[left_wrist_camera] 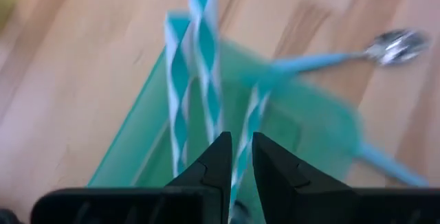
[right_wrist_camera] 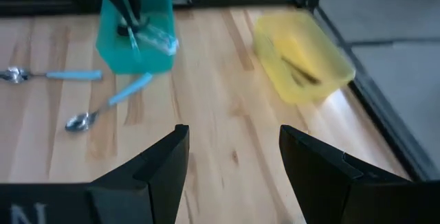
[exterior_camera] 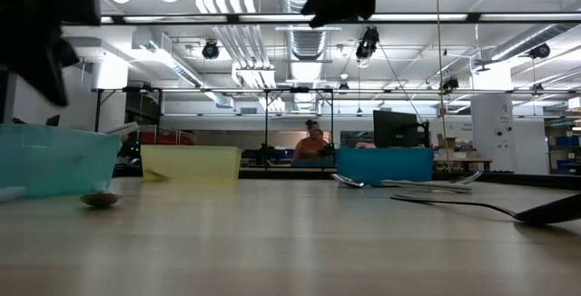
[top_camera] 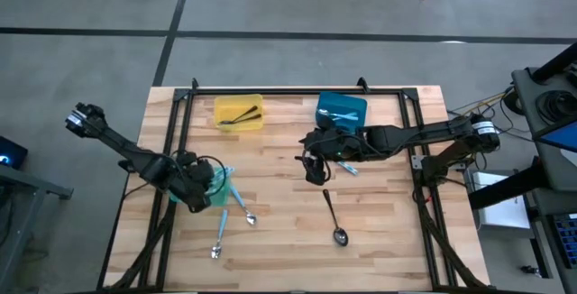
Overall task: Sort silverware by color (type)
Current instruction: Put the black spoon into the yellow bin
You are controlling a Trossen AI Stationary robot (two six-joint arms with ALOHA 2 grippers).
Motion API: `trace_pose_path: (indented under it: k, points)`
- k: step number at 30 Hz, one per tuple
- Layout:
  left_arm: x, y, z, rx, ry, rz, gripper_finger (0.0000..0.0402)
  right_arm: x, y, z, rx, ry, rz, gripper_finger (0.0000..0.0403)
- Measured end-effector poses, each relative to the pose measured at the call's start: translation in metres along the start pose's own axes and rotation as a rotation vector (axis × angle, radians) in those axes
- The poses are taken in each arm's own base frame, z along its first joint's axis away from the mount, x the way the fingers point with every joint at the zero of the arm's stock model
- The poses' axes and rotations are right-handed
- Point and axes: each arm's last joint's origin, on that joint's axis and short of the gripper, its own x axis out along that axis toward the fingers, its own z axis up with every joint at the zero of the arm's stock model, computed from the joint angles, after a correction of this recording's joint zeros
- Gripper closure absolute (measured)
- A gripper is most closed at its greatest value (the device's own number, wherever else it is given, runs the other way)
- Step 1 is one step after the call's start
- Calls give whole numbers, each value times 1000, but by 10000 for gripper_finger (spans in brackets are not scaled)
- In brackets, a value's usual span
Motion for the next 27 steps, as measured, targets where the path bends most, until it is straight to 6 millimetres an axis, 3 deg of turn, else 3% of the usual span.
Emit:
trace_pose_path:
  k: [14,27]
  points:
    - [-63,-14,54,197,-431,106,361,-1,-11,-20,342,244,-27,187]
    - [-60,-8,81,365,-546,227,361,10,-43,-44,610,522,-92,187]
